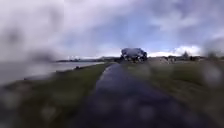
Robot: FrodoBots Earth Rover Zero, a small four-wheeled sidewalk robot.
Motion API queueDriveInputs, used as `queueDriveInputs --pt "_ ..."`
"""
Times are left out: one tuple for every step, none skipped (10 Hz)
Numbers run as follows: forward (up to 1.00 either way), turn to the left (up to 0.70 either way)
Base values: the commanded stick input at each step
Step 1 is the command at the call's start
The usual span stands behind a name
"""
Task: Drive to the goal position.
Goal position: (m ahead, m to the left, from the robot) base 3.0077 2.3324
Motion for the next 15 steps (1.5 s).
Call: queueDriveInputs --pt "0.70 0.00" --pt "0.70 0.00" --pt "0.70 -0.35" --pt "0.70 -0.35" --pt "0.70 -0.23" --pt "0.70 -0.06" --pt "0.70 0.00" --pt "0.70 0.00" --pt "0.70 0.00" --pt "0.70 0.00" --pt "0.70 0.00" --pt "0.70 0.00" --pt "0.70 0.00" --pt "0.70 0.00" --pt "0.70 0.00"
